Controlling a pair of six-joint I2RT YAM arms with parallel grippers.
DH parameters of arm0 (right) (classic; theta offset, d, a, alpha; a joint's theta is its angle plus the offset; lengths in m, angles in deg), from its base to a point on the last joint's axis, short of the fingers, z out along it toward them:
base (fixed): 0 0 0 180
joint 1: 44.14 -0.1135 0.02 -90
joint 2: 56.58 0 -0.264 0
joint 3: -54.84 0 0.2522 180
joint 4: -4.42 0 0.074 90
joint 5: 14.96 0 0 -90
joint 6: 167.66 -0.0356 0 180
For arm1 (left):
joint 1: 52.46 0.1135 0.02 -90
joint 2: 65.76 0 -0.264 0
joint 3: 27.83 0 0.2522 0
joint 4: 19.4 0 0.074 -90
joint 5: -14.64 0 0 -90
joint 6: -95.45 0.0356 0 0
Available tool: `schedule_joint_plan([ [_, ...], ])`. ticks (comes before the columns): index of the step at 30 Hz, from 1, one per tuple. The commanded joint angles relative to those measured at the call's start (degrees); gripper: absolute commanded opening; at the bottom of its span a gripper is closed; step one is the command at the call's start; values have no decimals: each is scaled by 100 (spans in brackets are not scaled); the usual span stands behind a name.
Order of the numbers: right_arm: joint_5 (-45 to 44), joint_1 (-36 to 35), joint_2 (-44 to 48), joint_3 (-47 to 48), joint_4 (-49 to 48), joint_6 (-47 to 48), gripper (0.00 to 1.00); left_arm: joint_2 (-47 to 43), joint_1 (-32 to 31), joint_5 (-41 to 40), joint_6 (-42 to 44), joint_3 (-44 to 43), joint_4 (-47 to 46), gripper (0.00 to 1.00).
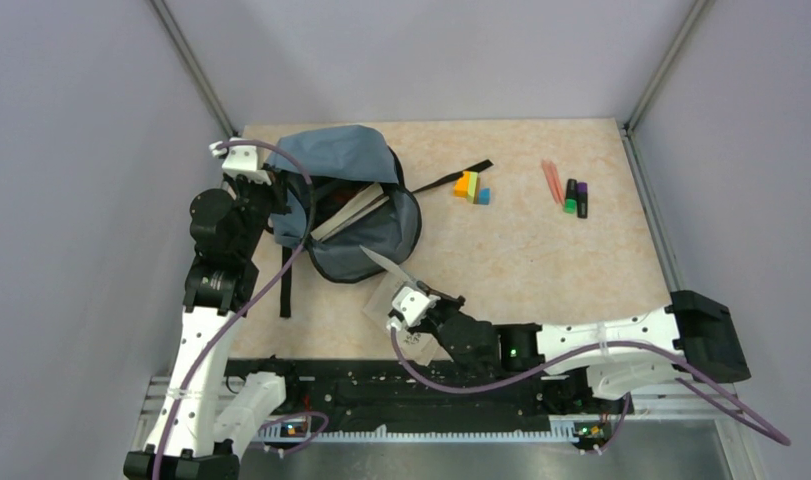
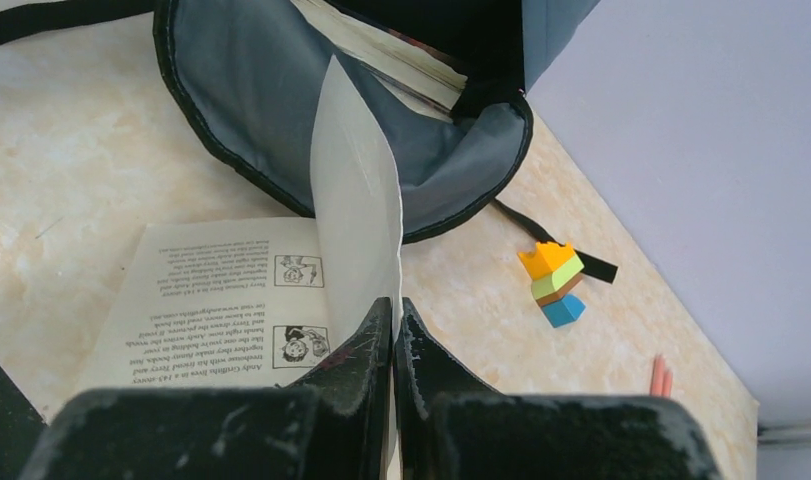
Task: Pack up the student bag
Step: Pick up the book from the center of the board.
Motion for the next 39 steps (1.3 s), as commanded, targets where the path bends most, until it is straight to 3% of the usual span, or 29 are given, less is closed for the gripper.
schedule_joint_plan([
  [1, -94, 157, -7, 506, 101, 13, 0, -123, 0, 178, 48, -64, -506, 1],
  [7, 288, 507, -145, 917, 344, -285, 0, -414, 0, 913, 247, 10, -551, 42],
  [10, 530, 691, -227, 1075, 162, -410, 0, -466, 1, 1202, 297, -68, -473, 50],
  [19, 894, 975, -566, 1318, -111, -292, 0, -248, 0, 1401, 233, -56, -504, 48],
  [26, 1097, 1033, -503, 940, 132, -935, 0, -110, -15, 1423, 181, -29, -527, 49],
  [32, 1121, 1037, -422, 1129, 93, -811, 0, -152, -118, 2123, 216, -44, -551, 56],
  [39, 1796, 1477, -827, 1669, -166, -650, 0, -116, -366, 2745, 336, -77, -502, 60],
])
